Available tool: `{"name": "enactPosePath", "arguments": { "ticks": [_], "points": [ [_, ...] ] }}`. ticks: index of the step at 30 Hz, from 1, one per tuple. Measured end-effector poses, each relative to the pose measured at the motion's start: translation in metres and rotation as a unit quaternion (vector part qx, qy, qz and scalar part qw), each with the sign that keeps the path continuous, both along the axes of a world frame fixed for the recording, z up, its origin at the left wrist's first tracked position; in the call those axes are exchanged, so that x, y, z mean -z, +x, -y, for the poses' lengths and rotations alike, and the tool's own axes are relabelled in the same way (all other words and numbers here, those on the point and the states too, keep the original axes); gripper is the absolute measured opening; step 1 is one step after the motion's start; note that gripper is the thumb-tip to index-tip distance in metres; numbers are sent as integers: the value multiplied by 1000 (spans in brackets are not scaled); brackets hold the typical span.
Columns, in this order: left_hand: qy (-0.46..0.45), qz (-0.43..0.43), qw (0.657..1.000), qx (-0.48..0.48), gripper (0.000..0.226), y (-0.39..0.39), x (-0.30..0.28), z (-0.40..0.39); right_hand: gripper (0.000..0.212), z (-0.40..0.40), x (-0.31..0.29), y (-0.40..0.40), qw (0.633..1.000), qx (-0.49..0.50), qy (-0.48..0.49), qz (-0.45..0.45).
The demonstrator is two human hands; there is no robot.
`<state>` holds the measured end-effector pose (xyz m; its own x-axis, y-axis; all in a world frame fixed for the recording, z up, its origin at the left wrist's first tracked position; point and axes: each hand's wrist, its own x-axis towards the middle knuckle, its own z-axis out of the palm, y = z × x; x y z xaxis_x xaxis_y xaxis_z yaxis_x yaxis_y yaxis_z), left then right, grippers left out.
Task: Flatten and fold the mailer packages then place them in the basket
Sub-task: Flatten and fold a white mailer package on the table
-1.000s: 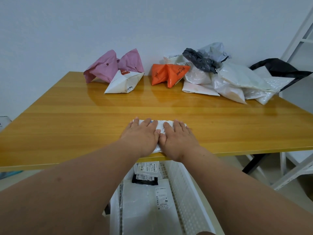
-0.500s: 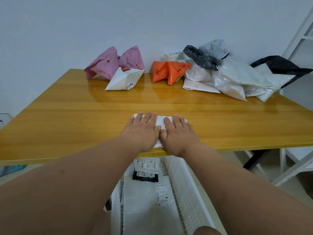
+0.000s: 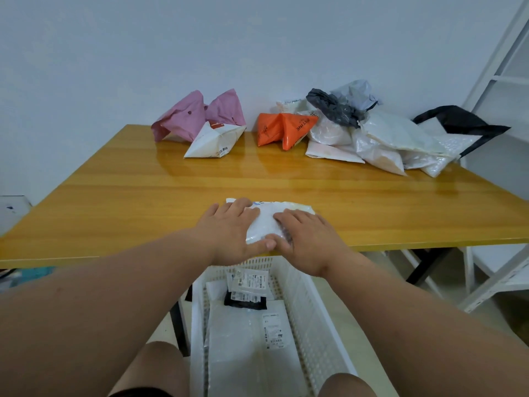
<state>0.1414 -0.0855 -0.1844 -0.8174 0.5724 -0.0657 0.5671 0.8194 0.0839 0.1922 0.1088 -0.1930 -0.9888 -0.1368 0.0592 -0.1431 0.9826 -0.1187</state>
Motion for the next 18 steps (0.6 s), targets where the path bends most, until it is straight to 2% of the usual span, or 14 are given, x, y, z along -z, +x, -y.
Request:
{"name": "enactPosePath", "arguments": {
  "ticks": [3, 5, 9, 12, 14, 16, 18],
  "points": [
    [-69, -2, 997, 35, 115, 11, -2, 14, 94, 0, -8, 18, 998, -7, 16, 60],
    [-65, -23, 997, 42, 104, 23, -3, 18, 91, 2, -11, 28, 997, -11, 40, 59],
    [104, 44, 993, -19, 40, 39, -22, 20, 36, 9, -26, 43, 1000, 11, -5, 27],
    [254, 71, 963, -62, 12, 47, -48, 25, 17, 13, -53, 51, 998, 33, -59, 9],
    [360, 88, 925, -83, 15, 52, -62, 29, 13, 16, -75, 56, 996, 44, -82, 3],
    [445, 139, 879, -103, 14, 59, -70, 34, 19, 18, -92, 64, 994, 52, -98, 16],
    [462, 191, 859, -109, 13, 65, -71, 39, 20, 20, -99, 72, 990, 54, -122, 51]
  ]
}}
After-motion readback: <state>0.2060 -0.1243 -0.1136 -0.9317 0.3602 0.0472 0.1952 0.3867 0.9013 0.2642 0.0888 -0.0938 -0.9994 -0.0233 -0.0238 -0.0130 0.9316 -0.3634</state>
